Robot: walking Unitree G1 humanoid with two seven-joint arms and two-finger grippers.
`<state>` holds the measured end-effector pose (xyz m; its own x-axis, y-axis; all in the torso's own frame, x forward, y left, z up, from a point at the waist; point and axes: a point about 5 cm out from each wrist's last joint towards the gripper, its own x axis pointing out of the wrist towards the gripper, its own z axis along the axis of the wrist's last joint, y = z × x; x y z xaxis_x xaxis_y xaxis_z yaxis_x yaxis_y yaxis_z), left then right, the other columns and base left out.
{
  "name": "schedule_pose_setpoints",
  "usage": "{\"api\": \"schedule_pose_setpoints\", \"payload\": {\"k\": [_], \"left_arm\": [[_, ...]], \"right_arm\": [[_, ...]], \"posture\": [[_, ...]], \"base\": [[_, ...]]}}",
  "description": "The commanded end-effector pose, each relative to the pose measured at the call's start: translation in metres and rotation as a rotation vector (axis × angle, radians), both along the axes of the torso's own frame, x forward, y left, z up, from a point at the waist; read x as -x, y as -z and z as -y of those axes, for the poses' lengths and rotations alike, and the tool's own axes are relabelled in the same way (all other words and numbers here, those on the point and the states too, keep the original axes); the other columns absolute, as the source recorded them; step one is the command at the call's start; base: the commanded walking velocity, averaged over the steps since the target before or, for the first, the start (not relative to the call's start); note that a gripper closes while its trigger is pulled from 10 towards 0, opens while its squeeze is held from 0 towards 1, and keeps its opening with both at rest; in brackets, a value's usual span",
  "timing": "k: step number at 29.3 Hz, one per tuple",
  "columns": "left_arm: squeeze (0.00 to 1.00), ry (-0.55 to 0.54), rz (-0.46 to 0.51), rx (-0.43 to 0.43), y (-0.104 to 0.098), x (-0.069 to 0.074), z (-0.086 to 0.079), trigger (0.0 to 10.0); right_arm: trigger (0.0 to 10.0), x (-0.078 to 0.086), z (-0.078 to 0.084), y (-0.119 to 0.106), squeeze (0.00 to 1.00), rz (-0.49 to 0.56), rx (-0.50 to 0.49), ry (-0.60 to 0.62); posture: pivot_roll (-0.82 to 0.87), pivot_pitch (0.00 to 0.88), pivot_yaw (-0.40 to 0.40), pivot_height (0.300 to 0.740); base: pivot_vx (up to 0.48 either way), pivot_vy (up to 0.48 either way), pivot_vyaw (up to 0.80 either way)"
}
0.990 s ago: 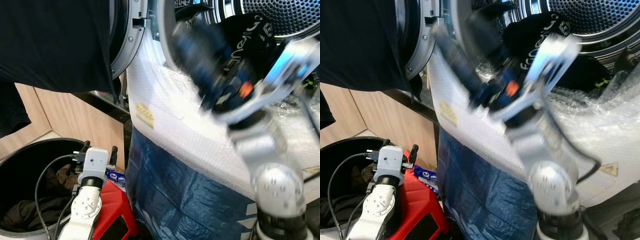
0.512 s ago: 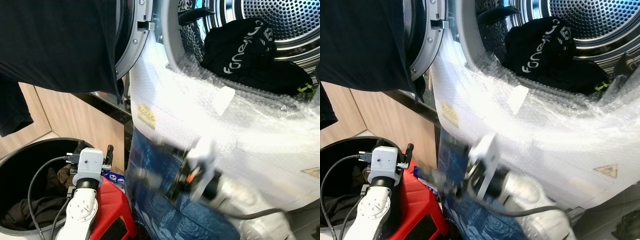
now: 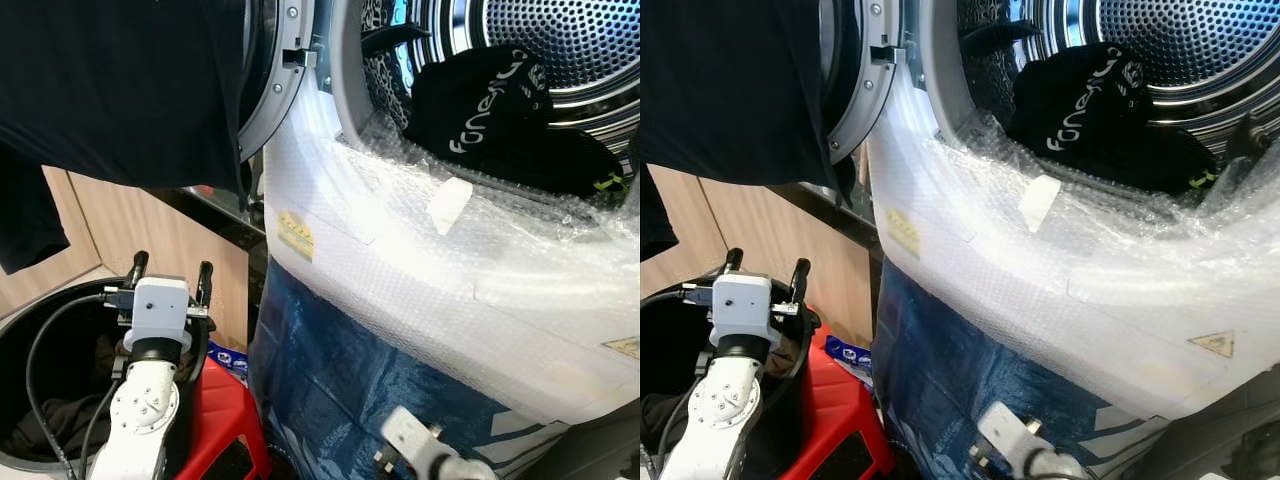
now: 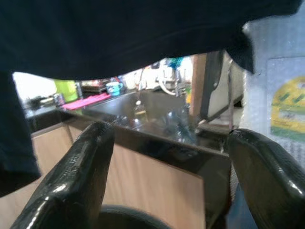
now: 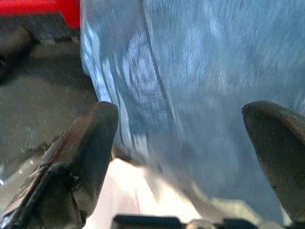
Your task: Clothes washing
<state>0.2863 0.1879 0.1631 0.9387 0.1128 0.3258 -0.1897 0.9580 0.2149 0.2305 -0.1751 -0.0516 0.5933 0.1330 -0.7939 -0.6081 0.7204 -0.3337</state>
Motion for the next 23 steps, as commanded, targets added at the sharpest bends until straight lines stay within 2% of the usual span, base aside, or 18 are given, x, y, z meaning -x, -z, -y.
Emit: {"api": "schedule_pose_setpoints", "payload": {"k": [1, 5, 8, 9, 10, 11, 14, 16, 17, 18, 19, 20, 22, 23], "left_arm": [[0.00, 0.058, -0.005, -0.020, -0.005, -0.009, 0.011, 10.0], [0.00, 0.113, -0.007, -0.079, -0.020, -0.023, 0.024, 10.0], [0.00, 0.121, -0.007, -0.035, -0.025, -0.024, 0.025, 10.0], [0.00, 0.116, -0.032, 0.046, -0.025, -0.024, 0.023, 10.0], [0.00, 0.102, -0.060, 0.144, -0.024, -0.022, 0.019, 10.0], [0.00, 0.093, -0.065, 0.173, -0.025, -0.021, 0.017, 10.0], [0.00, 0.075, -0.082, 0.205, -0.028, -0.013, 0.013, 10.0], [0.00, 0.095, -0.178, 0.301, -0.016, -0.008, 0.013, 10.0], [0.00, 0.057, -0.202, 0.350, -0.010, -0.002, 0.008, 10.0], [0.00, 0.034, -0.196, 0.354, -0.009, 0.000, 0.005, 10.0], [0.00, 0.003, -0.200, 0.280, -0.009, 0.007, 0.001, 10.0], [0.00, -0.006, -0.189, 0.242, -0.012, 0.010, -0.001, 10.0], [0.00, -0.026, -0.178, 0.215, -0.018, 0.015, -0.005, 10.0], [0.00, -0.051, -0.180, 0.228, -0.020, 0.018, -0.010, 10.0]], "right_arm": [[10.0, 0.004, 0.002, 0.005, 1.00, -0.005, 0.035, 0.004], [10.0, 0.020, 0.009, 0.018, 1.00, -0.003, 0.183, -0.018], [10.0, 0.027, 0.015, 0.022, 1.00, -0.018, 0.212, 0.029], [10.0, 0.031, 0.017, 0.023, 0.86, -0.033, 0.190, 0.097], [10.0, 0.035, 0.019, 0.026, 0.33, -0.050, 0.160, 0.172], [10.0, 0.036, 0.018, 0.026, 0.00, -0.054, 0.159, 0.181], [10.0, 0.040, 0.017, 0.029, 0.00, -0.054, 0.173, 0.169], [10.0, 0.044, 0.017, 0.031, 0.00, -0.069, 0.164, 0.193], [10.0, 0.048, 0.017, 0.033, 0.00, -0.079, 0.165, 0.216], [10.0, 0.049, 0.018, 0.033, 0.00, -0.082, 0.167, 0.225], [10.0, 0.052, 0.019, 0.035, 0.00, -0.093, 0.167, 0.242], [10.0, 0.053, 0.019, 0.035, 0.00, -0.097, 0.166, 0.244], [10.0, 0.055, 0.017, 0.036, 0.00, -0.100, 0.166, 0.236], [10.0, 0.055, 0.016, 0.036, 0.00, -0.095, 0.171, 0.216]], "posture": [[0.13, 0.032, -0.113, 0.740], [0.15, 0.038, -0.099, 0.740], [0.14, 0.042, -0.086, 0.740], [0.14, 0.042, -0.086, 0.740], [0.14, 0.045, -0.080, 0.740], [0.14, 0.045, -0.080, 0.740], [0.15, 0.061, -0.075, 0.740], [0.16, 0.068, -0.077, 0.740], [0.17, 0.072, -0.077, 0.740], [0.17, 0.072, -0.077, 0.740], [0.18, 0.080, -0.080, 0.740], [0.18, 0.080, -0.080, 0.740], [0.19, 0.080, -0.079, 0.740], [0.20, 0.084, -0.081, 0.740]], "base": [[0.000, 0.000, 0.00], [0.000, 0.000, 0.00], [0.000, 0.000, 0.00], [0.000, 0.000, 0.00], [0.000, 0.000, 0.00], [0.000, 0.000, 0.00], [0.000, 0.000, 0.00], [0.000, 0.000, 0.00], [0.000, 0.000, 0.00], [0.000, 0.000, 0.00], [0.000, 0.000, 0.00], [0.000, 0.000, 0.00], [0.000, 0.000, 0.00], [0.000, 0.000, 0.00]]}}
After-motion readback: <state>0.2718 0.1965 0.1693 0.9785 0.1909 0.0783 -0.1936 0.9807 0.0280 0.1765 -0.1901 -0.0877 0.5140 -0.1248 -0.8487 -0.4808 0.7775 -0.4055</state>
